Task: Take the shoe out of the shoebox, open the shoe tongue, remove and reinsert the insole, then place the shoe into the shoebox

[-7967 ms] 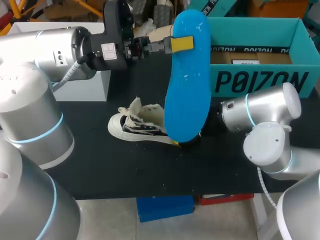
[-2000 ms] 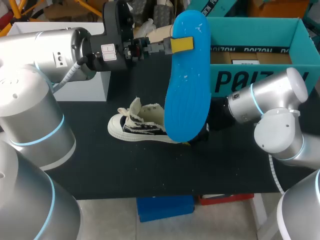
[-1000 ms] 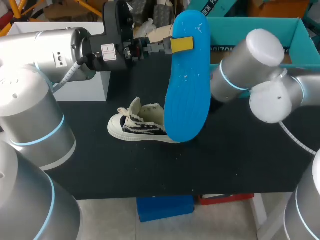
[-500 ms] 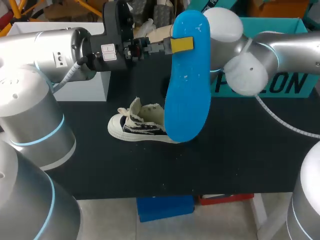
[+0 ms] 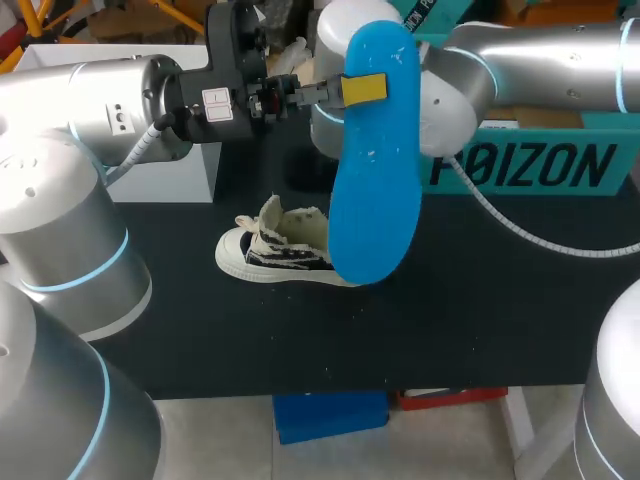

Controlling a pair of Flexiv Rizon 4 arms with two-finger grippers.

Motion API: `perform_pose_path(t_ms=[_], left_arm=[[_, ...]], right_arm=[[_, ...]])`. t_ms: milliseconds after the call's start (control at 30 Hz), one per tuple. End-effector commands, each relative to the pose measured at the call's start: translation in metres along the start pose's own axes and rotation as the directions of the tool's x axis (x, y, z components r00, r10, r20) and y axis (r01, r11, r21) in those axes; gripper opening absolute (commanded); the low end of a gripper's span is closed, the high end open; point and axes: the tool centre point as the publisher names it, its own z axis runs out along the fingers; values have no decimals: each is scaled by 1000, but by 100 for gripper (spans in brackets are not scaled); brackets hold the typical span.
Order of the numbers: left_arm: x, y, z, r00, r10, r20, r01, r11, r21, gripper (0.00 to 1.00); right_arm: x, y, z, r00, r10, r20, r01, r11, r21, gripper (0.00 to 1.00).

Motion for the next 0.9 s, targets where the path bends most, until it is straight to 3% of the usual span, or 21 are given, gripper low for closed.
perform_pose_path(t_ms=[33, 433, 733, 767, 800, 833, 867, 900], left_arm=[[0, 1, 1, 1000, -1, 4, 1, 1000, -1, 0], [0, 1, 1, 1000, -1, 4, 1, 1000, -1, 0], [0, 1, 1, 1000, -1, 4, 1, 1000, -1, 0], [0, 1, 1, 1000, -1, 4, 1, 1000, -1, 0], [0, 1, 1, 1000, -1, 4, 1, 1000, -1, 0], [0, 1, 1, 1000, -1, 4, 1, 1000, -1, 0], [0, 1, 1, 1000, -1, 4, 1, 1000, -1, 0], [0, 1, 1, 1000, -1, 4, 1, 1000, -1, 0]], right_arm=[[-6, 12, 5, 1000, 4, -13, -3, 995, 97, 100], [-10, 31, 21, 999, 3, -49, -1, 999, 51, 100], [-7, 32, 28, 997, 25, -78, -22, 999, 38, 100], [-6, 32, 29, 996, 33, -78, -30, 999, 33, 93], [-6, 32, 29, 996, 39, -75, -36, 999, 34, 44], [-5, 32, 29, 996, 46, -75, -43, 999, 32, 18], [-4, 32, 29, 996, 57, -75, -54, 998, 30, 0], [-3, 33, 30, 995, 65, -72, -63, 998, 31, 0]])
